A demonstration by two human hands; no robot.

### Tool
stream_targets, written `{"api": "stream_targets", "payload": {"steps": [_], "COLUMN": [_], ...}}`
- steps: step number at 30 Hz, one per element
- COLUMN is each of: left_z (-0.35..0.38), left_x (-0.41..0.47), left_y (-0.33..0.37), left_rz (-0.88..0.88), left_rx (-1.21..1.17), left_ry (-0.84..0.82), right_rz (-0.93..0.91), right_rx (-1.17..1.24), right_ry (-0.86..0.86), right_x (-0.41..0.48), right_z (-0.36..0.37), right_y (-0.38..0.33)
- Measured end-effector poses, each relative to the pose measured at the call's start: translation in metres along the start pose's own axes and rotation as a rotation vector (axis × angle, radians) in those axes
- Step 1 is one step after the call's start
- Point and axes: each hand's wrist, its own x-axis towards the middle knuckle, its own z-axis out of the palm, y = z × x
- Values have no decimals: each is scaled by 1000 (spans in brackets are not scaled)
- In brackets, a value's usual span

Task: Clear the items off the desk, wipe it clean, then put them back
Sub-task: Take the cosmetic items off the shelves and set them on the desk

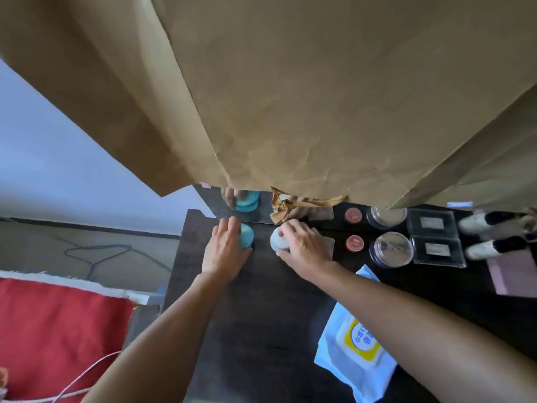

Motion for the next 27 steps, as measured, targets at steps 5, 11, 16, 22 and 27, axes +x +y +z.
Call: {"api": "stream_targets", "payload": {"steps": [5, 11, 16, 22, 27], "left_z": [-9, -11, 35, 83, 93], "left_x": [5, -50, -84, -79, -71], "left_y": [-4, 51, 101, 139, 152], "left_rz": [70, 346, 262, 42, -50], "left_rx": [102, -44, -280, -458, -523], "left_ry": [-26, 36, -430, -698, -718], "right_rz": [21, 325, 1002, 1277, 1192], "right_rx": [91, 85, 345, 952, 1080], "right_ry": [242, 493, 462, 301, 358], "right_x": [-31, -132, -215, -227, -230], "right_z": [-15, -48, -37, -13, -24], "right_y": [14, 51, 63, 37, 41]}}
